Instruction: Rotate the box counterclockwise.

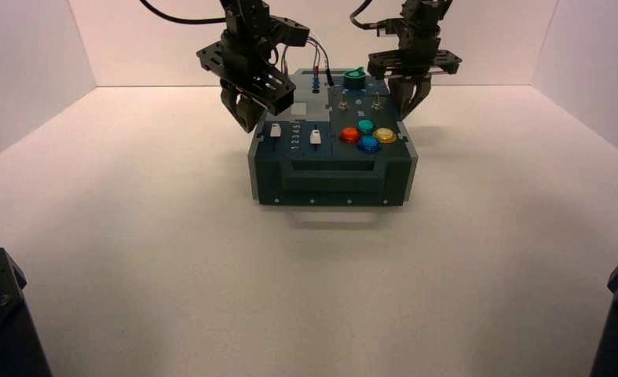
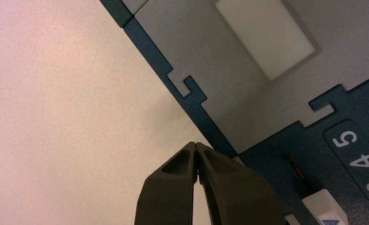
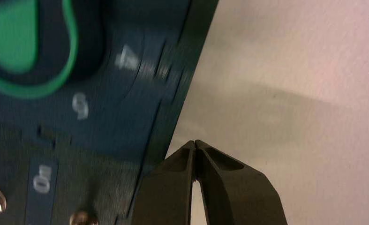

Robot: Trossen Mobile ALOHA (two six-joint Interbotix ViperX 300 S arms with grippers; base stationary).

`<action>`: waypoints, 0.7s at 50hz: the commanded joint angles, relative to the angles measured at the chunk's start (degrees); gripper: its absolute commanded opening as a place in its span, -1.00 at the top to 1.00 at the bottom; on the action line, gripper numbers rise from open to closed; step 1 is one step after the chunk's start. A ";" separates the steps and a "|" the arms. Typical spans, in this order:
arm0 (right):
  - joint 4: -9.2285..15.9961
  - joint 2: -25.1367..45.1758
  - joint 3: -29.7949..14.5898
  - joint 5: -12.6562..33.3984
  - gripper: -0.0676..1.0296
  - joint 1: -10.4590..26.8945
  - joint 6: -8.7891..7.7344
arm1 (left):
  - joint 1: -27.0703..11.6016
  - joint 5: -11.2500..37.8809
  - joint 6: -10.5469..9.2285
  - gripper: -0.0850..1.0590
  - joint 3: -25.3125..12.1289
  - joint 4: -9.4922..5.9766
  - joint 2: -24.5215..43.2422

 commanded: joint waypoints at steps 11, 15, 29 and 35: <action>-0.44 -13.62 7.21 0.35 0.92 2.90 1.23 | 0.88 -1.14 0.53 0.91 4.13 -0.70 -11.34; -0.26 -17.05 9.05 0.35 0.92 3.16 1.23 | 0.97 -1.05 0.35 0.91 4.75 -0.70 -14.41; 0.97 -27.95 16.08 1.05 0.92 4.13 1.14 | 0.97 -0.44 -0.44 0.91 6.33 -1.14 -20.39; 0.97 -30.41 17.58 1.05 0.92 4.13 0.88 | 0.88 -0.35 -1.05 0.91 6.94 -1.23 -22.06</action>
